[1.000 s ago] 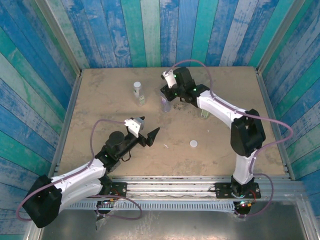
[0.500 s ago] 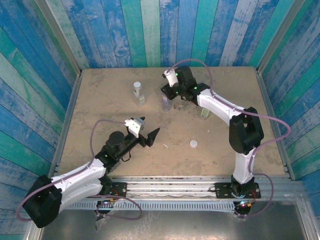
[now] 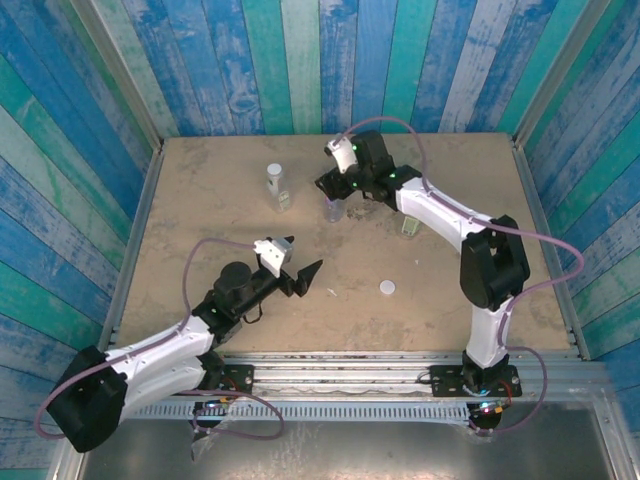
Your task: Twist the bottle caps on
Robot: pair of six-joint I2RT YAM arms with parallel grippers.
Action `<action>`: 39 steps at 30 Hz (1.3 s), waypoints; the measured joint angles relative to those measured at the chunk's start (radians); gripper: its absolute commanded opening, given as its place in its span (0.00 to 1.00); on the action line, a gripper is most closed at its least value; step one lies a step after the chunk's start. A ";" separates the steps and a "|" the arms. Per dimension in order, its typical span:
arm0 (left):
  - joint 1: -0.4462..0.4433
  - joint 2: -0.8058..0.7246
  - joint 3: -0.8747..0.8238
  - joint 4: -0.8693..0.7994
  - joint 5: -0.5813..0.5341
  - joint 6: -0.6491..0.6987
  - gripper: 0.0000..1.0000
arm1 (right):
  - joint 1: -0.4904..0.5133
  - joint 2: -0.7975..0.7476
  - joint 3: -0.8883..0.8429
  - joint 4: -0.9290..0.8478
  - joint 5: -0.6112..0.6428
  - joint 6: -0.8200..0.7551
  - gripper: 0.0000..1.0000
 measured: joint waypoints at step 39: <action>-0.177 1.005 0.847 0.222 -0.048 -0.023 0.94 | -0.262 -0.980 -0.624 -0.059 0.336 0.090 0.97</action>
